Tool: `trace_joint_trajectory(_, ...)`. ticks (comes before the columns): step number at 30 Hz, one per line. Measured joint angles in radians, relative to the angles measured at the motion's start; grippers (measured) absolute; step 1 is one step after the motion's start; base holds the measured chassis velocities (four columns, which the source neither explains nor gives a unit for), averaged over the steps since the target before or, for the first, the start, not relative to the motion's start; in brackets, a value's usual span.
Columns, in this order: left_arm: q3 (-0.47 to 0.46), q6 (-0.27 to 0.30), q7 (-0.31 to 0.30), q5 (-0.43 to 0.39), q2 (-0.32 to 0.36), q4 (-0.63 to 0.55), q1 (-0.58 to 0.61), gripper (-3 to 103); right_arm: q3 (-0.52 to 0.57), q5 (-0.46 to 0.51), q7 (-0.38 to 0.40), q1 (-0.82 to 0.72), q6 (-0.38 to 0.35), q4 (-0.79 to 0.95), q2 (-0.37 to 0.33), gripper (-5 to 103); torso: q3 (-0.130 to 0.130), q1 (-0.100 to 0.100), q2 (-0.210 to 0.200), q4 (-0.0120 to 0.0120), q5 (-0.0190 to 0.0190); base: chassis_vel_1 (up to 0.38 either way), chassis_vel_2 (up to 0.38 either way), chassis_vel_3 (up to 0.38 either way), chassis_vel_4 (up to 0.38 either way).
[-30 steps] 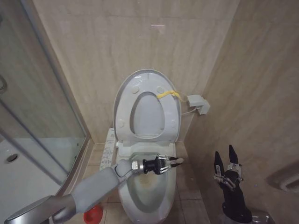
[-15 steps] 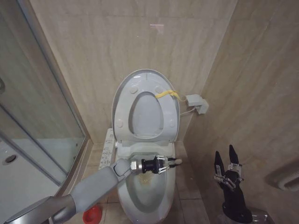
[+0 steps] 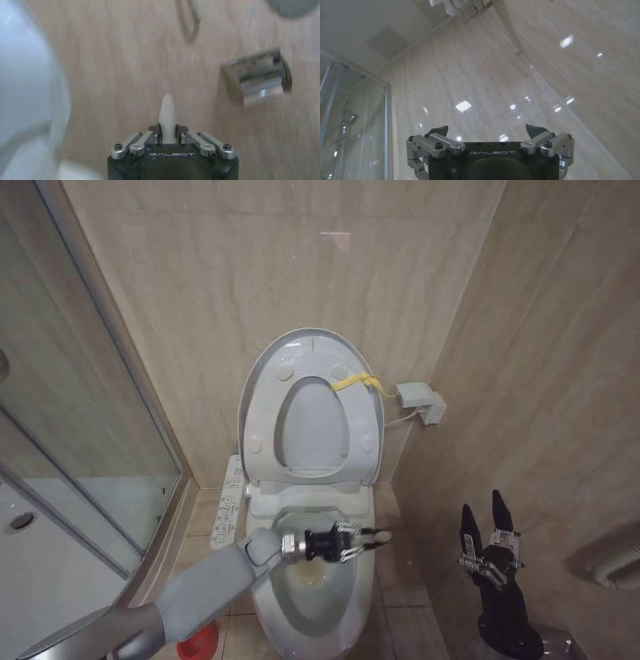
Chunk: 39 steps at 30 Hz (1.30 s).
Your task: Open the toilet lid, clean the toilet bowl with a toilet brush, close the toilet lid, and flush.
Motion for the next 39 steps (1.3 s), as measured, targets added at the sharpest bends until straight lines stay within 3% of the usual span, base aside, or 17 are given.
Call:
trace_joint_trajectory(4,-0.008,0.009,-0.005,-0.022,-0.003,-0.030,-0.009,20,0.007,0.006,0.001,-0.001,0.000,0.002,-0.005,100,0.000,0.000,0.000,0.0001,0.0000,0.000,0.000,0.000,0.000)
trace_joint_trajectory(6,0.006,0.024,-0.016,-0.048,-0.020,-0.094,-0.038,20,0.012,0.005,0.001,0.001,0.000,0.000,0.000,100,0.000,0.000,0.000,-0.0023,0.0000,0.000,0.000,0.000,0.000)
trace_joint_trajectory(9,0.030,0.031,-0.019,-0.058,-0.023,-0.114,-0.050,20,0.011,0.003,0.002,0.006,-0.001,-0.005,0.003,100,0.000,0.000,0.000,-0.0028,0.0001,-0.033,-0.036,-0.015,-0.022)
trace_joint_trajectory(11,0.034,0.018,-0.009,-0.038,-0.005,-0.063,-0.032,20,0.010,0.002,0.002,0.003,-0.001,-0.003,0.001,100,0.000,0.000,0.000,-0.0021,0.0001,-0.022,-0.027,-0.011,0.001)
trace_joint_trajectory(13,0.013,0.005,0.000,-0.022,0.018,-0.009,-0.003,20,0.010,0.006,0.004,0.003,-0.002,0.002,-0.008,100,0.000,0.000,0.000,0.0006,0.0004,0.000,0.000,0.000,0.000)
trace_joint_trajectory(15,0.004,0.005,0.000,-0.022,0.018,-0.008,0.001,20,0.010,0.007,0.004,0.003,-0.003,0.002,-0.009,100,0.000,0.000,0.000,0.0008,0.0004,0.000,0.000,0.000,0.000)
trace_joint_trajectory(17,-0.019,0.014,-0.005,-0.041,0.005,-0.058,-0.005,20,0.016,0.010,0.004,0.004,-0.003,-0.001,-0.012,100,0.000,0.000,0.000,0.0003,-0.0001,0.000,0.000,0.000,0.000)
trace_joint_trajectory(18,-0.019,0.023,-0.011,-0.054,-0.009,-0.095,-0.022,20,0.018,0.009,0.004,0.006,-0.003,-0.007,-0.008,100,0.000,0.000,0.000,-0.0019,-0.0002,0.000,0.000,0.000,0.000)
trace_joint_trajectory(21,-0.007,0.029,-0.015,-0.061,-0.020,-0.119,-0.044,20,0.015,0.006,0.003,0.011,-0.002,-0.013,-0.003,100,0.000,0.000,0.000,-0.0032,-0.0003,0.000,0.000,0.000,0.000)
trace_joint_trajectory(24,-0.013,0.009,0.004,-0.026,-0.005,-0.044,-0.019,20,0.009,0.006,0.002,0.011,-0.002,-0.015,-0.003,100,0.000,0.000,0.000,-0.0025,0.0000,-0.027,-0.017,-0.006,-0.006)
trace_joint_trajectory(25,-0.029,-0.003,0.014,-0.010,0.001,-0.004,-0.003,20,0.003,0.005,0.002,0.011,-0.002,-0.015,-0.005,100,0.000,0.000,0.000,-0.0006,-0.0001,0.000,0.000,0.000,0.000)
trace_joint_trajectory(28,-0.054,-0.012,0.025,0.001,0.005,0.031,0.015,20,0.000,0.005,0.002,0.010,-0.002,-0.015,-0.008,100,0.000,0.000,0.000,0.0007,0.0003,0.000,0.000,0.000,0.000)
trace_joint_trajectory(31,-0.059,-0.005,0.023,-0.014,-0.006,-0.024,0.003,20,0.000,0.003,0.001,0.011,-0.002,-0.015,-0.007,100,0.000,0.000,0.000,0.0002,-0.0003,0.018,0.016,0.004,0.006)
trace_joint_trajectory(32,-0.054,0.003,0.016,-0.025,-0.018,-0.066,-0.014,20,0.001,0.001,0.001,0.011,-0.002,-0.016,-0.002,100,0.000,0.000,0.000,-0.0022,-0.0001,0.000,0.000,0.000,0.000)
trace_joint_trajectory(34,-0.047,0.009,0.008,-0.030,-0.027,-0.094,-0.025,20,0.001,-0.002,0.000,0.012,-0.001,-0.018,0.001,100,0.000,0.000,0.000,-0.0030,-0.0003,-0.032,-0.022,0.000,-0.008)
trace_joint_trajectory(37,-0.034,0.002,0.016,-0.017,-0.017,-0.045,-0.012,20,0.001,-0.002,0.001,0.011,-0.001,-0.018,-0.001,100,0.000,0.000,0.000,-0.0026,-0.0001,-0.055,-0.053,-0.009,-0.014)
trace_joint_trajectory(39,-0.043,-0.008,0.028,-0.002,0.006,0.017,0.013,20,-0.001,-0.002,0.001,0.010,-0.001,-0.016,-0.005,100,0.000,0.000,0.000,-0.0002,0.0003,0.000,0.000,0.000,0.000)
